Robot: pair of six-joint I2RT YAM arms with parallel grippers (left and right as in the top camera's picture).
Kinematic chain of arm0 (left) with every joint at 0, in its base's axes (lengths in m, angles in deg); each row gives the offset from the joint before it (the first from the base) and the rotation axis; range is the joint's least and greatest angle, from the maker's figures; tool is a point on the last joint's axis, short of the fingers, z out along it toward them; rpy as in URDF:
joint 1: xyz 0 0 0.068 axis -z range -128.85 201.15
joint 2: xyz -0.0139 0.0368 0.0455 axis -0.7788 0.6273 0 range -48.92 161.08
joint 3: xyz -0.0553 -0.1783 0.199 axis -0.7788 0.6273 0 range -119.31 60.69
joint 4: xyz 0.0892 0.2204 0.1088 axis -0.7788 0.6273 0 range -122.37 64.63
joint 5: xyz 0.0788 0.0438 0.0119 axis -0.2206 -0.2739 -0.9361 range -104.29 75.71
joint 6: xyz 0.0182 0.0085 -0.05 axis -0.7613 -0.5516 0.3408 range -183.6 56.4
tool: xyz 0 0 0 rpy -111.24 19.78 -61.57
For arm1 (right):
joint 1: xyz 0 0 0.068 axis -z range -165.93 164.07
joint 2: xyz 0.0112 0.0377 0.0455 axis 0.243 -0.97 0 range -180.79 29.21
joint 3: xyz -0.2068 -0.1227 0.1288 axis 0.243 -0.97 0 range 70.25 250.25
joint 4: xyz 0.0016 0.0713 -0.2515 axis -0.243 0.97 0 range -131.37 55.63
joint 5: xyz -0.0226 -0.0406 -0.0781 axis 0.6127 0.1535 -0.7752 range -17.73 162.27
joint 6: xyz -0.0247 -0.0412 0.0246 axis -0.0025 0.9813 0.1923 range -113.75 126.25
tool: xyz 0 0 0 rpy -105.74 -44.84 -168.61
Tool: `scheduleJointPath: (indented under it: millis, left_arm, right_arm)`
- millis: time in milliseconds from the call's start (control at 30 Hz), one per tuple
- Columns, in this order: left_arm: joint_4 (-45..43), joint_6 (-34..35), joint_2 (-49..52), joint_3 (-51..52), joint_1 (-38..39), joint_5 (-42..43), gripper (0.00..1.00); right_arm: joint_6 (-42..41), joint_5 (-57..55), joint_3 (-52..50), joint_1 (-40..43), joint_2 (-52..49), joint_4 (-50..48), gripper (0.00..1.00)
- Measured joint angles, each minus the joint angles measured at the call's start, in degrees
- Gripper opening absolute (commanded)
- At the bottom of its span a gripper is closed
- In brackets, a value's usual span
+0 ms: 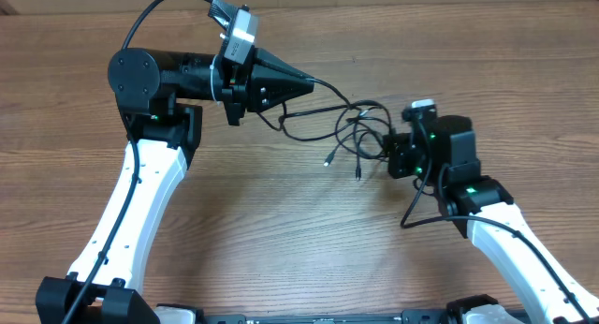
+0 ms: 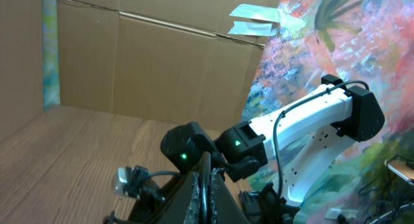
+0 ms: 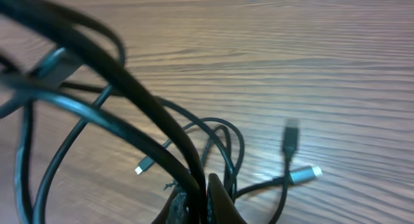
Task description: Untangle cables
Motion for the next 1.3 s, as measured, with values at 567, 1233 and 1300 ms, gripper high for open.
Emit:
scheduleJointPath:
  millis: [567, 1233, 1300]
  left_arm:
    - [3.34, -0.02, 0.00, 0.00, -6.82, 0.00, 0.04]
    - [5.84, -2.62, 0.00, -0.02, -7.10, 1.51, 1.00]
    - [5.86, -2.62, 0.00, -0.02, -7.06, 1.57, 1.00]
  right_arm:
    - [-1.25, -2.38, 0.00, 2.97, 0.00, 0.07, 0.04]
    - [-2.95, 16.26, 0.00, 3.15, -0.02, -16.13, 0.04]
    - [-3.56, 19.19, -0.04, 3.26, -0.07, -20.22, 0.04]
